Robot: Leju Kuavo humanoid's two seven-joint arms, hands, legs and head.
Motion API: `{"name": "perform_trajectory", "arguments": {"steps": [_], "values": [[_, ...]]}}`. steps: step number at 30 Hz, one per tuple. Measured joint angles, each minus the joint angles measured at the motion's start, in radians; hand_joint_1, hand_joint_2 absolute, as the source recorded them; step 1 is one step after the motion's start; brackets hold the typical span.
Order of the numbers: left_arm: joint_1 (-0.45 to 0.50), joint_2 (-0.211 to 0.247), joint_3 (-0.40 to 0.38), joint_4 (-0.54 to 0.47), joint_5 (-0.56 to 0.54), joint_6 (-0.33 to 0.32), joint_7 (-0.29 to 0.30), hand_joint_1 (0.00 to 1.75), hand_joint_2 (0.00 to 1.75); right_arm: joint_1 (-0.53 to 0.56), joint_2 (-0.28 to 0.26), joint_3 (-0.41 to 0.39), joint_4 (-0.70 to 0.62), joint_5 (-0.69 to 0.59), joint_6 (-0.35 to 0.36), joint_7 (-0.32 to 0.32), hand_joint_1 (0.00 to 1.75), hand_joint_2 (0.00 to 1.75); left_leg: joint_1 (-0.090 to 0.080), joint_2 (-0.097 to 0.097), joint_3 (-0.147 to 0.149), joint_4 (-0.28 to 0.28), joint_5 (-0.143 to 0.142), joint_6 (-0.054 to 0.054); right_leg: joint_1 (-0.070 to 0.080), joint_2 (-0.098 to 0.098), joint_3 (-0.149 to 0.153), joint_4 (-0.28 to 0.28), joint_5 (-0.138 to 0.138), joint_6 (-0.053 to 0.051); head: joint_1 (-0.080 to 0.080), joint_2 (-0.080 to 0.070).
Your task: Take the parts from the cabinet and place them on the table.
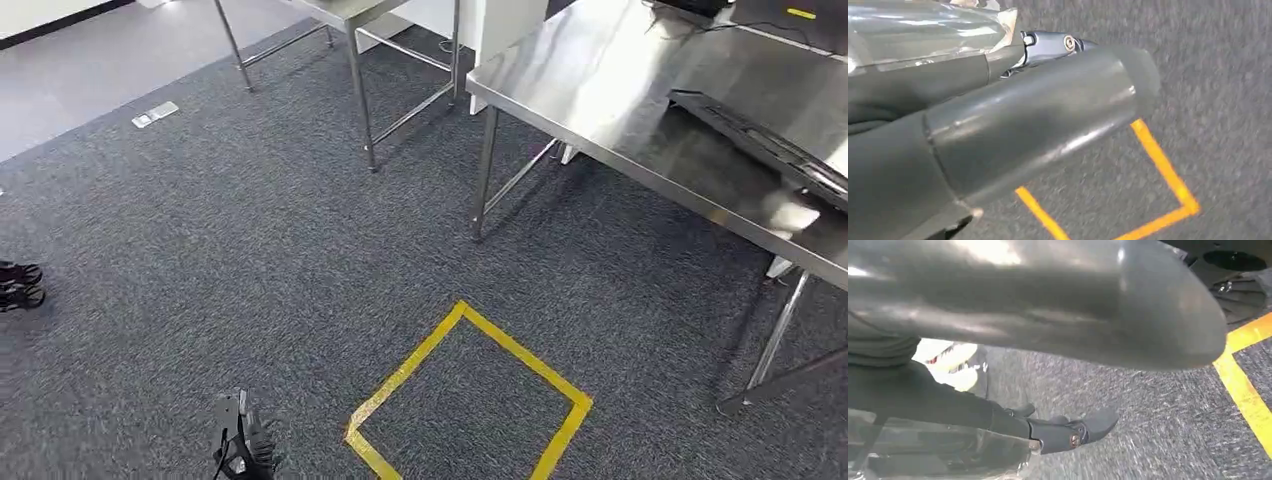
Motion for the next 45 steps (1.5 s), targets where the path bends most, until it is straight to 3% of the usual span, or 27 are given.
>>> {"name": "perform_trajectory", "arguments": {"steps": [1, 3, 4, 5, 9, 11, 12, 14, 15, 16, 18, 19, 20, 24, 26, 27, 29, 30, 31, 33, 34, 35, 39, 40, 42, 44, 45], "values": [[0.001, 0.0, 0.0, -0.001, -0.015, 0.022, -0.002, 0.0, 0.0, -0.001, 0.001, 0.0, 0.0, 0.002, 0.0, 0.0, 0.0, 0.0, 0.003, 0.003, 0.021, -0.038, 0.027, -0.001, 0.0, -0.011, 0.0, 0.0, 0.0, 0.0, -0.001, 0.0], [-0.001, 0.003, 0.001, -0.001, -0.037, 0.056, -0.02, 0.0, 0.0, -0.003, 0.004, 0.0, 0.0, 0.011, 0.001, 0.0, 0.0, 0.0, 0.006, 0.027, 0.118, -0.214, 0.105, 0.0, -0.001, -0.032, 0.003, 0.0, -0.003, 0.002, 0.0, 0.0], [-0.004, 0.003, 0.002, 0.001, -0.047, 0.075, -0.037, 0.0, 0.0, -0.005, 0.005, 0.0, 0.0, 0.016, 0.002, 0.0, 0.0, 0.0, 0.005, 0.073, 0.166, -0.297, 0.125, 0.002, 0.002, -0.041, 0.005, 0.002, -0.006, 0.007, -0.002, 0.0], [-0.01, 0.003, 0.002, 0.003, -0.054, 0.089, -0.051, 0.0, 0.0, -0.005, 0.005, 0.0, 0.0, 0.017, 0.004, 0.0, 0.0, 0.0, -0.004, 0.083, 0.171, -0.311, 0.119, 0.007, 0.017, -0.048, 0.002, 0.006, -0.011, 0.015, -0.002, 0.0], [-0.019, 0.0, 0.002, 0.03, -0.054, 0.11, -0.084, 0.0, 0.0, -0.008, 0.006, 0.0, 0.0, 0.025, 0.008, -0.001, 0.0, 0.0, -0.015, 0.034, 0.163, -0.32, 0.128, 0.038, 0.018, -0.086, 0.01, 0.002, -0.012, 0.034, 0.004, 0.0], [-0.033, -0.002, 0.002, 0.049, -0.031, 0.091, -0.089, 0.0, 0.0, -0.011, 0.006, 0.0, 0.0, 0.035, 0.018, 0.0, 0.0, 0.0, -0.006, 0.013, 0.161, -0.326, 0.14, 0.055, 0.007, -0.002, -0.024, 0.069, -0.058, 0.029, 0.008, 0.0], [-0.047, -0.003, -0.001, 0.067, -0.016, 0.073, -0.09, 0.0, 0.0, -0.01, 0.007, 0.0, 0.0, 0.041, 0.03, 0.002, 0.0, 0.0, -0.006, 0.0, 0.157, -0.326, 0.143, 0.06, 0.005, 0.027, -0.064, 0.154, -0.098, 0.023, 0.01, 0.0], [-0.064, -0.005, -0.01, 0.102, -0.004, 0.051, -0.093, 0.0, 0.0, -0.01, 0.006, 0.0, 0.0, 0.05, 0.043, 0.008, 0.0, 0.0, -0.008, -0.03, 0.153, -0.325, 0.145, 0.062, 0.006, 0.043, -0.137, 0.304, -0.148, 0.023, 0.011, 0.0], [-0.067, -0.005, -0.011, 0.116, 0.002, 0.048, -0.097, 0.0, 0.0, -0.01, 0.006, 0.0, 0.0, 0.053, 0.045, 0.009, 0.0, 0.0, -0.009, -0.043, 0.153, -0.325, 0.145, 0.063, 0.007, 0.046, -0.152, 0.33, -0.146, 0.028, 0.01, 0.0], [-0.069, -0.005, -0.011, 0.129, 0.004, 0.046, -0.099, 0.0, 0.0, -0.011, 0.006, 0.0, 0.0, 0.054, 0.047, 0.009, 0.0, 0.0, -0.009, -0.057, 0.153, -0.324, 0.146, 0.062, 0.006, 0.047, -0.142, 0.302, -0.126, 0.036, 0.01, 0.0], [-0.078, -0.005, -0.011, 0.152, 0.021, 0.038, -0.099, 0.0, 0.0, -0.015, 0.006, 0.0, 0.0, 0.06, 0.049, 0.01, 0.0, 0.0, -0.009, -0.086, 0.154, -0.321, 0.147, 0.06, 0.003, 0.058, -0.062, 0.13, -0.047, 0.056, 0.01, 0.0], [-0.085, -0.005, -0.012, 0.16, 0.026, 0.031, -0.098, 0.0, 0.0, -0.017, 0.006, 0.0, 0.0, 0.063, 0.05, 0.011, 0.0, 0.0, -0.008, -0.1, 0.154, -0.319, 0.148, 0.057, -0.004, 0.091, -0.019, 0.036, -0.01, 0.06, 0.011, 0.0], [-0.092, -0.005, -0.013, 0.172, 0.037, 0.019, -0.097, 0.0, 0.0, -0.018, 0.005, 0.0, 0.0, 0.067, 0.054, 0.012, 0.0, 0.0, -0.014, -0.11, 0.152, -0.316, 0.149, 0.051, 0.001, 0.113, -0.017, 0.018, -0.013, 0.053, 0.01, 0.0], [-0.12, 0.0, -0.033, 0.231, 0.081, -0.047, -0.094, 0.0, 0.0, -0.024, 0.01, 0.0, 0.0, 0.072, 0.061, 0.018, 0.0, 0.0, -0.01, -0.139, 0.139, -0.319, 0.16, 0.026, 0.002, 0.072, -0.011, 0.013, 0.001, 0.03, 0.011, 0.0], [-0.13, 0.003, -0.041, 0.25, 0.095, -0.066, -0.094, 0.0, 0.0, -0.023, 0.011, 0.0, 0.0, 0.072, 0.061, 0.018, 0.0, 0.0, -0.013, -0.044, 0.116, -0.265, 0.114, 0.021, -0.005, 0.053, -0.01, 0.009, 0.006, 0.01, 0.008, 0.0], [-0.138, 0.003, -0.045, 0.257, 0.097, -0.068, -0.094, 0.0, 0.0, -0.02, 0.012, 0.0, 0.0, 0.072, 0.063, 0.018, 0.0, 0.0, -0.011, -0.017, 0.085, -0.197, 0.075, 0.016, -0.001, 0.041, -0.01, 0.009, 0.005, 0.005, 0.001, 0.0], [-0.149, 0.004, -0.052, 0.271, 0.098, -0.071, -0.094, 0.0, 0.0, -0.013, 0.01, -0.001, 0.0, 0.072, 0.064, 0.019, 0.0, 0.0, -0.006, -0.004, 0.011, -0.039, 0.009, 0.009, 0.005, 0.011, -0.011, 0.009, 0.003, 0.003, 0.003, 0.0], [-0.152, 0.006, -0.056, 0.278, 0.1, -0.077, -0.094, 0.0, 0.0, -0.011, 0.008, -0.001, 0.0, 0.072, 0.066, 0.019, 0.0, 0.0, -0.003, -0.002, -0.01, 0.004, 0.003, 0.006, 0.006, -0.004, -0.012, 0.01, 0.003, 0.003, 0.003, 0.0], [-0.153, 0.007, -0.056, 0.287, 0.105, -0.079, -0.093, 0.0, 0.0, -0.01, 0.008, -0.001, 0.0, 0.072, 0.066, 0.019, 0.0, 0.0, -0.001, 0.001, -0.001, -0.013, 0.023, 0.005, 0.006, -0.016, -0.011, 0.01, 0.002, 0.002, 0.004, 0.0], [-0.157, 0.011, -0.06, 0.301, 0.109, -0.08, -0.092, 0.0, 0.0, -0.011, 0.009, -0.001, 0.0, 0.072, 0.066, 0.018, 0.0, 0.0, 0.004, 0.019, 0.079, -0.163, 0.102, 0.002, 0.005, -0.039, -0.008, 0.01, -0.001, 0.001, 0.002, 0.0], [-0.162, 0.013, -0.061, 0.307, 0.112, -0.085, -0.092, 0.0, 0.0, -0.01, 0.011, -0.001, 0.0, 0.072, 0.065, 0.017, 0.0, 0.0, 0.005, 0.054, 0.133, -0.261, 0.139, 0.004, 0.006, -0.048, -0.005, 0.01, -0.004, 0.005, 0.003, 0.0], [-0.167, 0.012, -0.062, 0.311, 0.114, -0.088, -0.092, 0.0, 0.0, -0.009, 0.01, -0.001, 0.0, 0.075, 0.063, 0.017, 0.0, 0.0, -0.006, 0.109, 0.153, -0.301, 0.124, 0.006, 0.016, -0.056, -0.005, 0.011, -0.007, 0.009, 0.001, 0.0], [-0.174, 0.015, -0.077, 0.329, 0.129, -0.097, -0.092, 0.0, 0.0, -0.001, 0.011, -0.003, 0.0, 0.075, 0.054, 0.017, 0.0, 0.0, -0.019, 0.05, 0.141, -0.306, 0.135, 0.031, 0.023, -0.098, 0.0, 0.01, -0.011, 0.029, 0.009, 0.0], [-0.174, 0.015, -0.08, 0.334, 0.13, -0.096, -0.092, 0.0, 0.0, -0.001, 0.012, -0.003, 0.0, 0.077, 0.055, 0.018, 0.0, 0.0, -0.01, 0.036, 0.147, -0.316, 0.144, 0.045, 0.017, -0.087, -0.01, 0.017, -0.02, 0.037, 0.008, 0.0], [-0.177, 0.017, -0.084, 0.338, 0.131, -0.091, -0.092, 0.0, 0.0, 0.003, 0.013, -0.003, 0.0, 0.078, 0.056, 0.018, 0.0, 0.0, -0.009, 0.014, 0.143, -0.319, 0.151, 0.057, 0.008, 0.013, -0.043, 0.102, -0.069, 0.032, 0.01, 0.0], [-0.18, 0.014, -0.089, 0.344, 0.129, -0.092, -0.09, 0.0, 0.0, 0.011, 0.013, -0.006, 0.003, 0.074, 0.061, 0.021, 0.0, 0.0, -0.011, -0.021, 0.137, -0.319, 0.154, 0.062, 0.007, 0.042, -0.131, 0.282, -0.142, 0.026, 0.011, 0.0], [-0.179, 0.015, -0.093, 0.348, 0.129, -0.092, -0.087, 0.0, 0.0, 0.014, 0.013, -0.01, 0.004, 0.071, 0.063, 0.022, 0.0, 0.0, -0.012, -0.038, 0.136, -0.319, 0.155, 0.064, 0.008, 0.046, -0.156, 0.336, -0.154, 0.03, 0.011, 0.0]]}}
